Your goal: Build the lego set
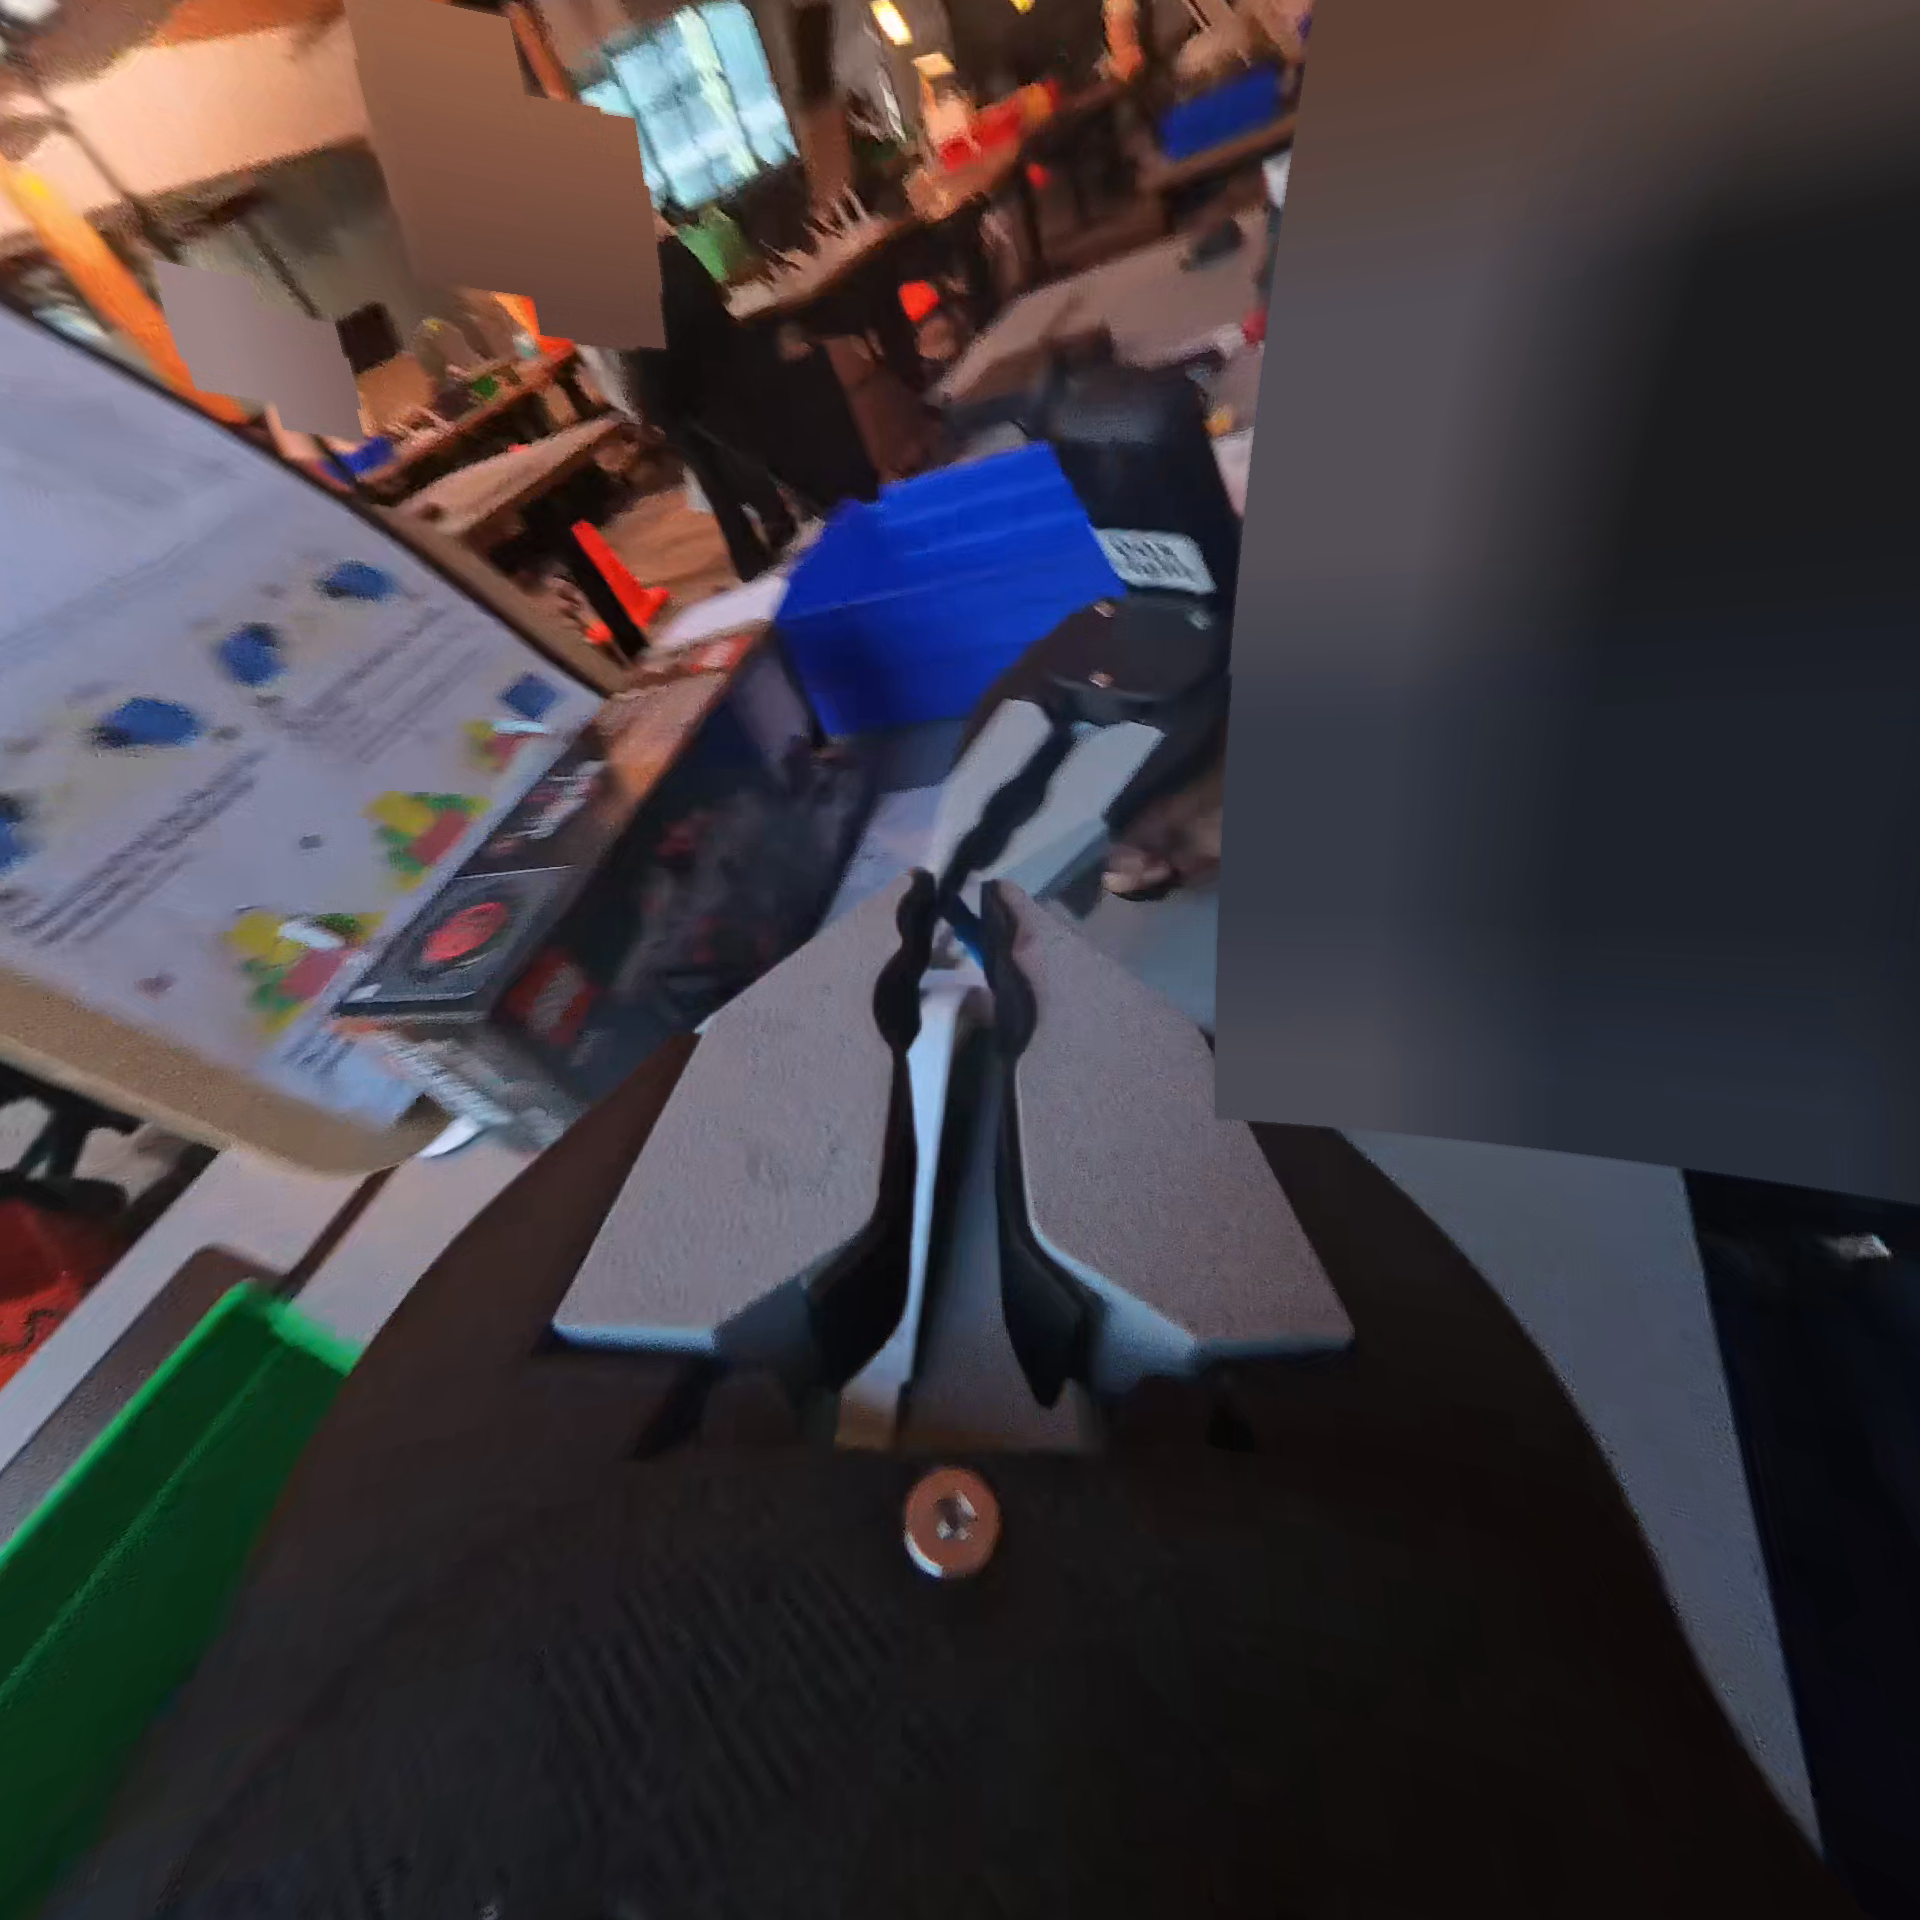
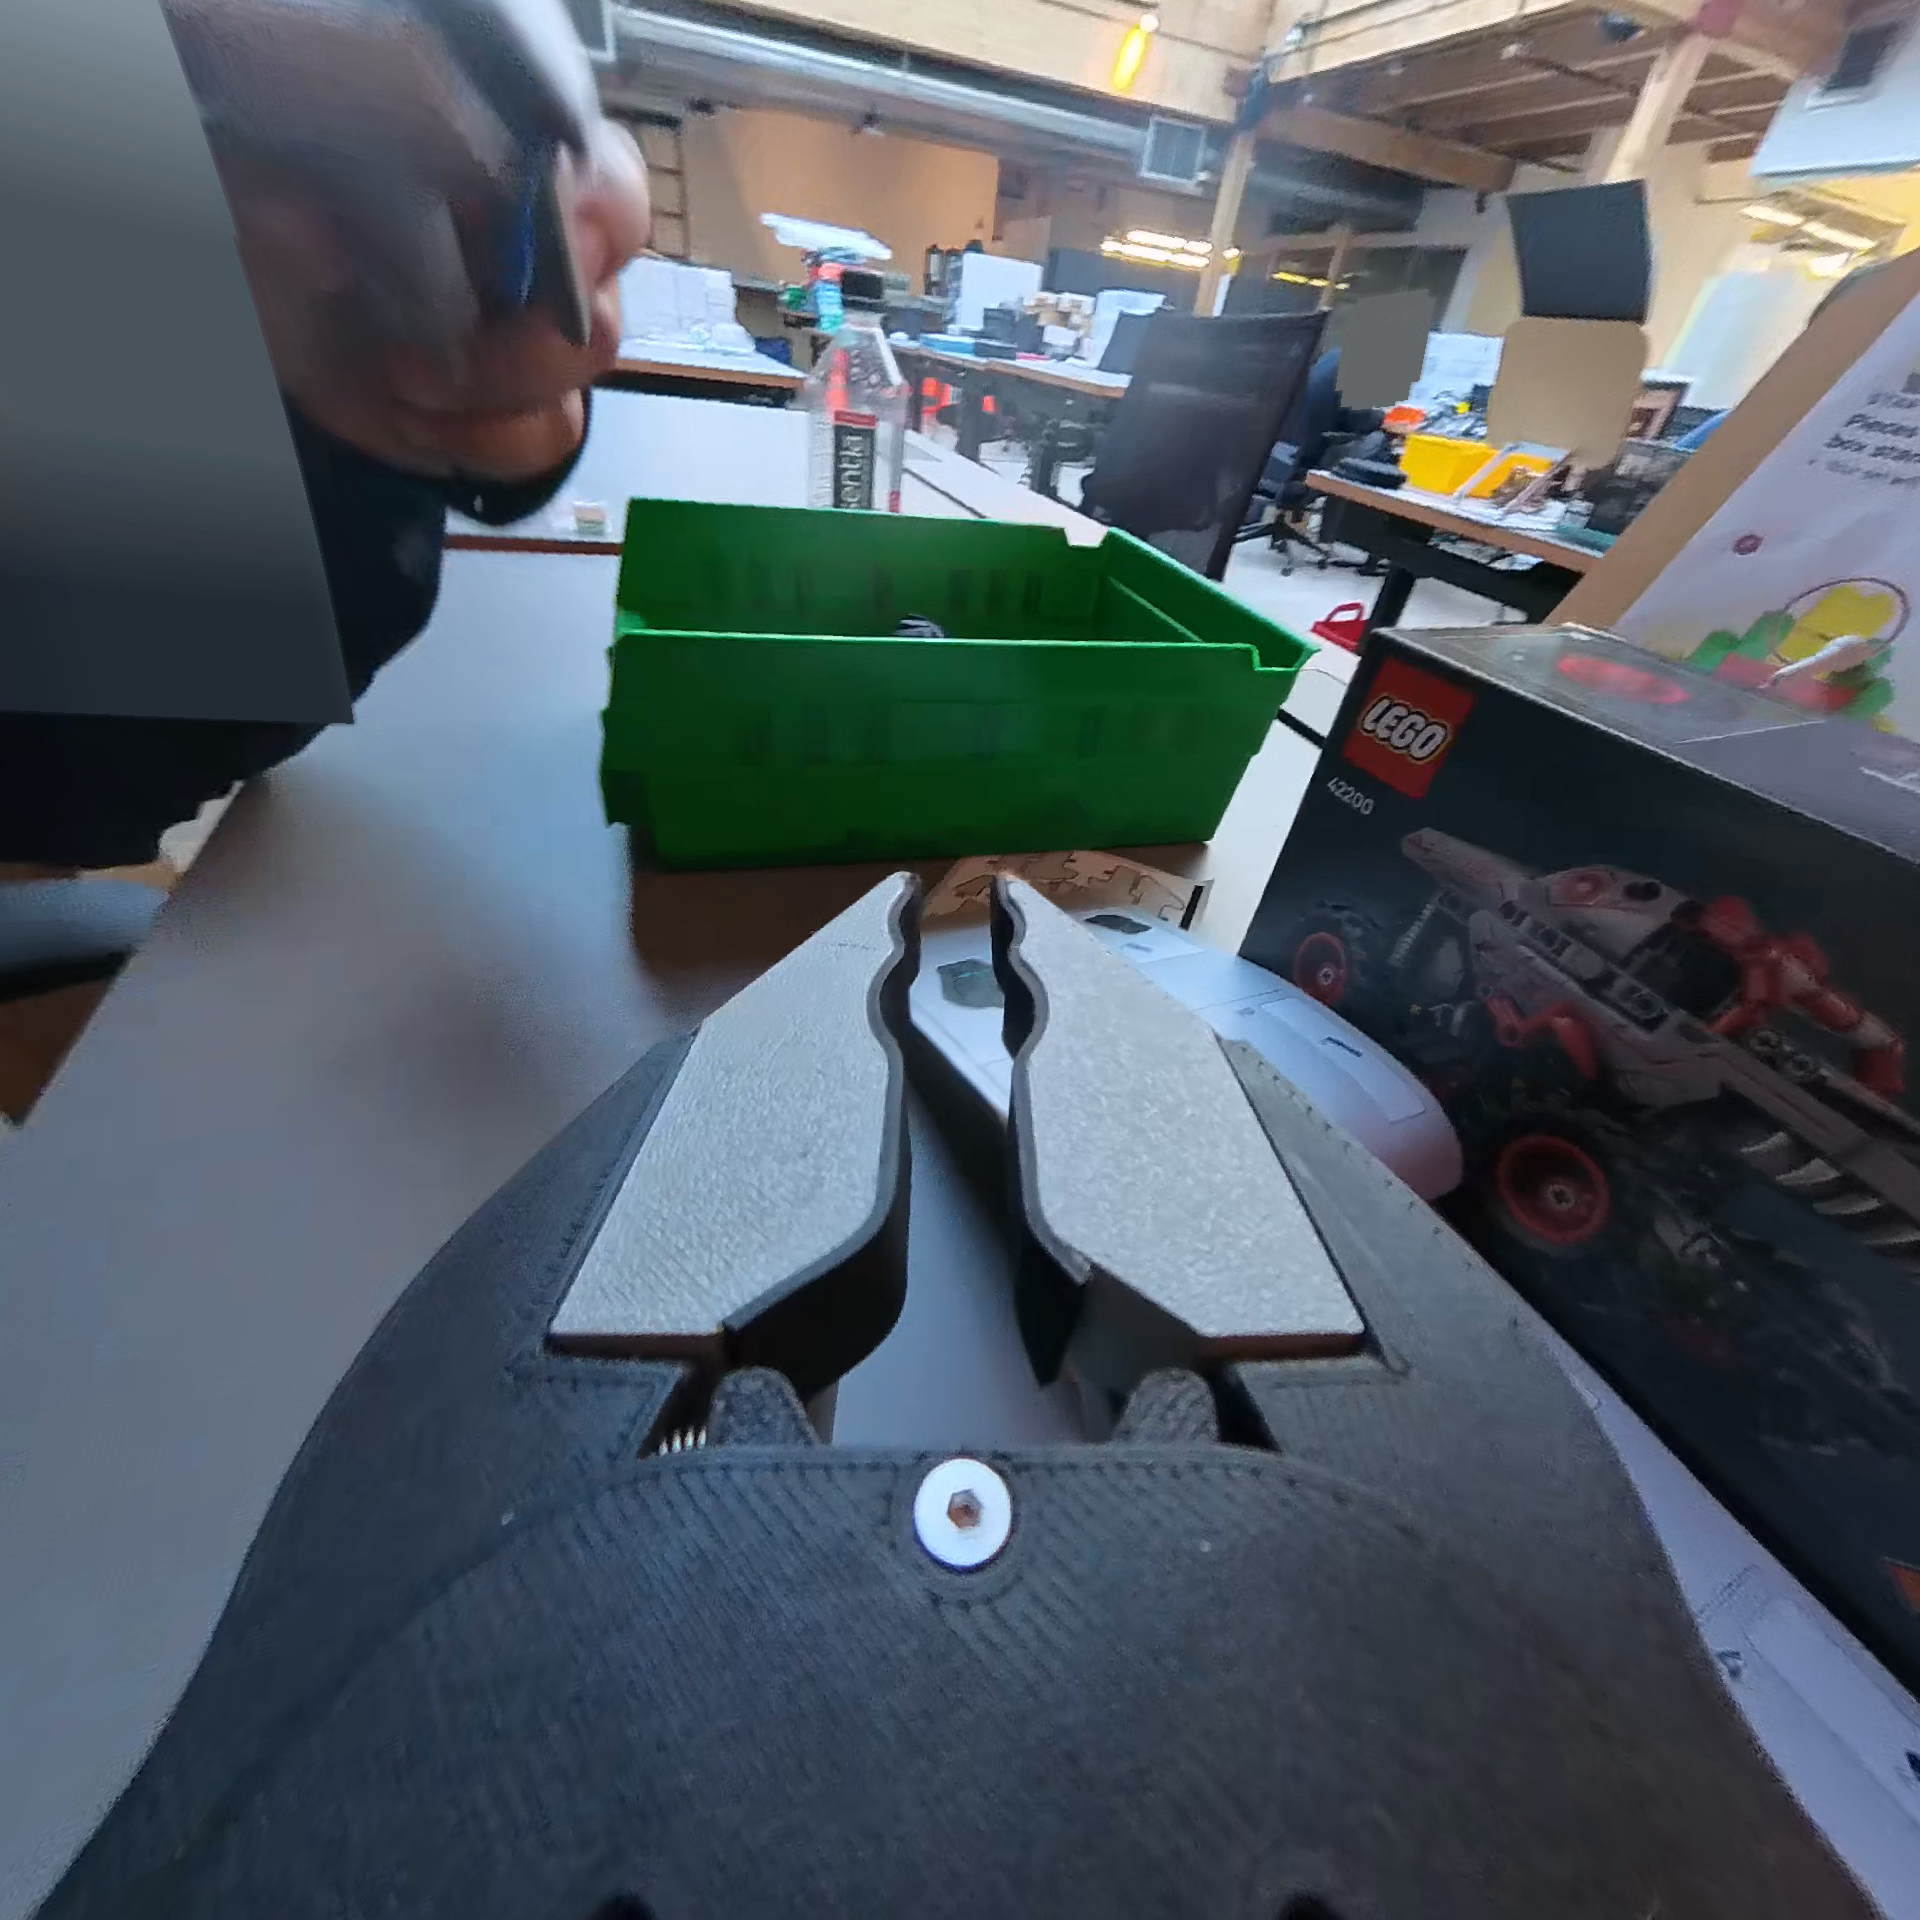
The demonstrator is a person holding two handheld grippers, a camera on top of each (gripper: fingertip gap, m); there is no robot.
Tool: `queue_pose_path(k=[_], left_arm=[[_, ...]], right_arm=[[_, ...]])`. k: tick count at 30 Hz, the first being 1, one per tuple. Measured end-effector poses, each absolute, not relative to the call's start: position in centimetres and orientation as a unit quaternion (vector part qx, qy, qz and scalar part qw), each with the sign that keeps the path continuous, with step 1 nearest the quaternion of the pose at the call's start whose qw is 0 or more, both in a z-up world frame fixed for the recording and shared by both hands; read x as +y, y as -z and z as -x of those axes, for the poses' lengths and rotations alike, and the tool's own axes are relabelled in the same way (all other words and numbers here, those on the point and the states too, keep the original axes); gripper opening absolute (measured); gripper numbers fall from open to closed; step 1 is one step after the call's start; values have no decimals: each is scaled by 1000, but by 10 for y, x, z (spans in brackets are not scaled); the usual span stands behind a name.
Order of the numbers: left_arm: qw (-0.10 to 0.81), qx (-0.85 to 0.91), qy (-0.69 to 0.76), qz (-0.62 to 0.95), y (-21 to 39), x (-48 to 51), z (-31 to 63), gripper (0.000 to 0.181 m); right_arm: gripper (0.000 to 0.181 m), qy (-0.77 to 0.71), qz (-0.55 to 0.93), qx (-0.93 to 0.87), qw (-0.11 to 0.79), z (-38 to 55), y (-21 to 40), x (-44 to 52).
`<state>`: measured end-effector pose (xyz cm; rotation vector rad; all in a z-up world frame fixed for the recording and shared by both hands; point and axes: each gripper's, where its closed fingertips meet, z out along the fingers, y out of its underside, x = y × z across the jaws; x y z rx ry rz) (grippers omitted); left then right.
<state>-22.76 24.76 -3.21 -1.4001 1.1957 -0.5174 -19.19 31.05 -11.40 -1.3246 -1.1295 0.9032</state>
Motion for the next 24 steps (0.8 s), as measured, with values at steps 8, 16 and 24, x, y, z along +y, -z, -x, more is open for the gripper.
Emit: queue_pose_path(k=[8,16,24], left_arm=[[495,521,343,605,115,230,162,6],[486,585,234,605,160,228,153,6],[532,577,241,572,152,219,167,6]], right_arm=[[8,-440,542,-560,446,184,134,263],[7,-473,539,-583,382,171,137,249],[7,-473,546,-590,359,165,159,247]])
